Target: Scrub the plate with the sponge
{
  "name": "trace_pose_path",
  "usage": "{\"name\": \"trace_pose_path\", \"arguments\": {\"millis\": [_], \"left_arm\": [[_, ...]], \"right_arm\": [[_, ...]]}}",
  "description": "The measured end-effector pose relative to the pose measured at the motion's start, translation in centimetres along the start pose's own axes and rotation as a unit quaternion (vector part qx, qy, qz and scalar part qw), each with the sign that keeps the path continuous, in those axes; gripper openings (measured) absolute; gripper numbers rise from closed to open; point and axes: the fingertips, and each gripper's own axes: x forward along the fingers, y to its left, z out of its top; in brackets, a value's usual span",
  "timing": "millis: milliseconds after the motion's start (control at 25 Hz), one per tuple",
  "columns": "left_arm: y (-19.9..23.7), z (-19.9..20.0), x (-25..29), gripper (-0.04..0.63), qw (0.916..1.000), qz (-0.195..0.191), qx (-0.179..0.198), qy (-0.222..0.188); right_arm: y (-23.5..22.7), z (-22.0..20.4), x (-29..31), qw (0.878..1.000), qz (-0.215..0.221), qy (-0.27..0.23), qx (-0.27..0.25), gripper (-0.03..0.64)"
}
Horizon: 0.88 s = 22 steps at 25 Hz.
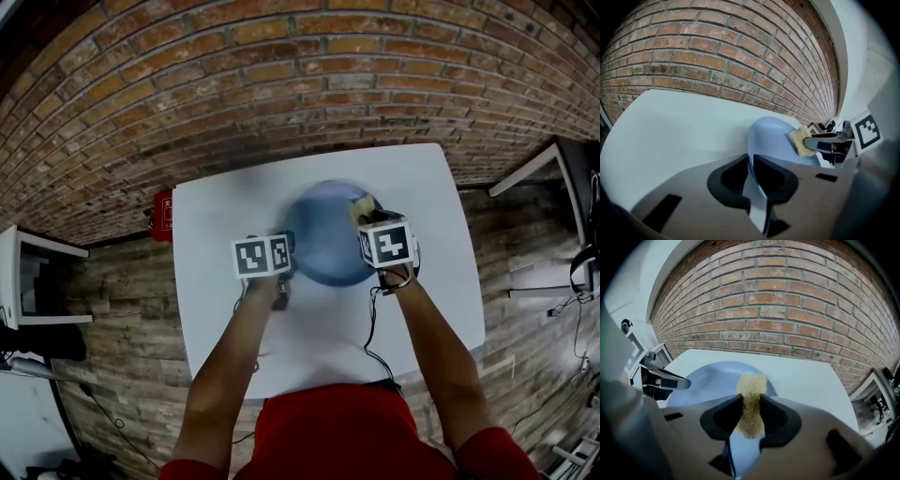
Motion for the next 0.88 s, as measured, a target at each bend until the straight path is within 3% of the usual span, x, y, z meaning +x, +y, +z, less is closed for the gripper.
{"name": "trace_pose_path", "arguments": {"millis": [280, 440, 640, 880], "left_arm": [[0.1, 0.0, 0.0, 0.046, 1.0, -0.001, -0.002, -0.001], [0.0, 0.0, -0.1, 0.046, 1.0, 0.0, -0.001, 0.0], [0.1, 0.0, -0.1, 0.046, 1.0, 0.001, 0.001, -0.002], [0.2, 0.0, -0.1, 0.046, 1.0, 0.0, 0.006, -0.001]], "right_arm": [[9.7, -0.2, -0.6, 0.996, 0.086, -0.005, -0.018, 0.12], [12.4, -1.0, -0.1, 0.994, 0.106, 0.006, -0.023, 0.12], [11.7, -1.3, -0.1, 0.995, 0.096, 0.011, -0.029, 0.12], [5.8, -2.7, -1.0, 0.999, 0.046, 0.019, -0.013, 0.12]]}}
